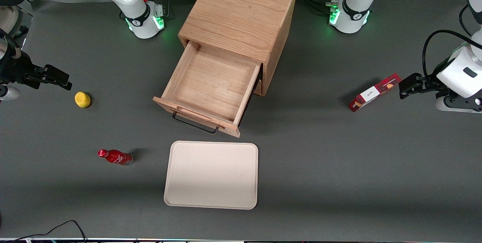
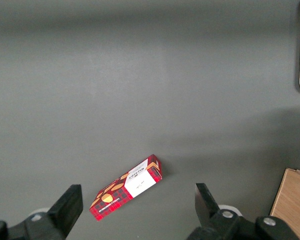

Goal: Close top drawer
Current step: 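Lift the right gripper from its rest pose toward the cabinet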

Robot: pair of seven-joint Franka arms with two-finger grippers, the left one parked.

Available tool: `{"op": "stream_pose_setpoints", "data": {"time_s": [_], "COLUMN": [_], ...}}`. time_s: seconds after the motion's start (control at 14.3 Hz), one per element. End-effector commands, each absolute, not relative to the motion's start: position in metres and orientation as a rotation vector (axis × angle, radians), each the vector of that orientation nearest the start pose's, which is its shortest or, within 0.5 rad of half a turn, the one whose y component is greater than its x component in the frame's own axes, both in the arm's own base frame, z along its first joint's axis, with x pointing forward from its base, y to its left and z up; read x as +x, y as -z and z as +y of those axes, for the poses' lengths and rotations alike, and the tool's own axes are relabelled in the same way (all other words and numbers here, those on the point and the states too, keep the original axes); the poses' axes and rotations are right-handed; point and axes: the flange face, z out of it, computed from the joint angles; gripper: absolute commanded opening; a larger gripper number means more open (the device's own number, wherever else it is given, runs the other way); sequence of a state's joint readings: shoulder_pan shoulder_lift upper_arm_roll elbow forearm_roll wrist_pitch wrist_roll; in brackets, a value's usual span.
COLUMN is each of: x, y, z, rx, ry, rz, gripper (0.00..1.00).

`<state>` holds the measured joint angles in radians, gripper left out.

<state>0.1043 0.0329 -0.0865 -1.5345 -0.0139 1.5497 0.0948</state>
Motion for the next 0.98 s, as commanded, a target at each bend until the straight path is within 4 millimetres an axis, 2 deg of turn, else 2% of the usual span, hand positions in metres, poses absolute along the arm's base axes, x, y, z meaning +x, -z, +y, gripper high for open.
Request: {"op": "stream_pose_setpoints", "data": {"time_s": [0.0,0.21,0.28,0.35,0.49,0.56,0.7,0.91], "x": [0.57,0.569,0.567,0.566,0.568,0.571,0.575,0.582], "y": [-0.619,-0.617,-0.615,-0.617,-0.616,-0.621,-0.629,-0.636], "z": [0.013,0.022,0.03,0.047,0.056,0.062,0.084,0.13], "rx": [-3.142,-3.138,-3.117,-3.069,-3.057,-3.05,-3.028,-2.984], "ry": [-0.043,-0.06,-0.087,-0.088,-0.086,-0.068,-0.062,-0.098], "rz": [0.039,0.021,-0.001,-0.039,-0.091,-0.178,-0.312,-0.527], "gripper": [1.0,1.0,1.0,1.0,1.0,1.0,1.0,1.0]}}
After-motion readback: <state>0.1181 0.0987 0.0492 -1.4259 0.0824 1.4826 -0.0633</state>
